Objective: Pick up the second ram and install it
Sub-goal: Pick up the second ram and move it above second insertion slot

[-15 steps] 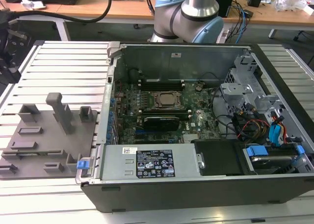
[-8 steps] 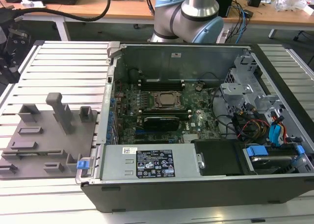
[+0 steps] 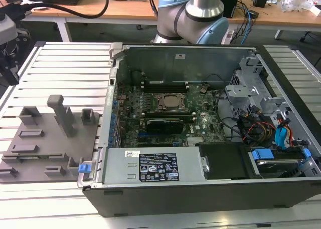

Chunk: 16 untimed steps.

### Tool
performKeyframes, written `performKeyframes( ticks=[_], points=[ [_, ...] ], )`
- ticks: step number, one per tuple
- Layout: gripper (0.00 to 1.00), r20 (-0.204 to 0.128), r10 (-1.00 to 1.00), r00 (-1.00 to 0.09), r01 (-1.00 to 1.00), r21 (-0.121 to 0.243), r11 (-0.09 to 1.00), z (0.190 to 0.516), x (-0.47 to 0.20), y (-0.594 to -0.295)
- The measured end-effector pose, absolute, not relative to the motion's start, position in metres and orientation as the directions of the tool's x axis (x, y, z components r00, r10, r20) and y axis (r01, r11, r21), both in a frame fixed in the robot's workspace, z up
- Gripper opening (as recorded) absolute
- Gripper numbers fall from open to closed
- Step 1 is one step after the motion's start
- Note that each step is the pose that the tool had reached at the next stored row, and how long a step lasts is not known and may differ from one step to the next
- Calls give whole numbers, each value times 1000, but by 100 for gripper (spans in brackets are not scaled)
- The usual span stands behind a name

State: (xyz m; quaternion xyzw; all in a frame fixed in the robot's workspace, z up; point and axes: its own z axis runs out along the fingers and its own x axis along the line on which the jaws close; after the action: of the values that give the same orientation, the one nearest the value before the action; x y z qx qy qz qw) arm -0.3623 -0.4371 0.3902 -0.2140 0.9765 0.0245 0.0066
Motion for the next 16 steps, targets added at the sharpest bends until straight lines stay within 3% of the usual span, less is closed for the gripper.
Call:
performKeyframes(
  ticks=[16],
  points=[
    [11,-23,-605,-796,-605,45,795,390,-362,-437]
  ],
)
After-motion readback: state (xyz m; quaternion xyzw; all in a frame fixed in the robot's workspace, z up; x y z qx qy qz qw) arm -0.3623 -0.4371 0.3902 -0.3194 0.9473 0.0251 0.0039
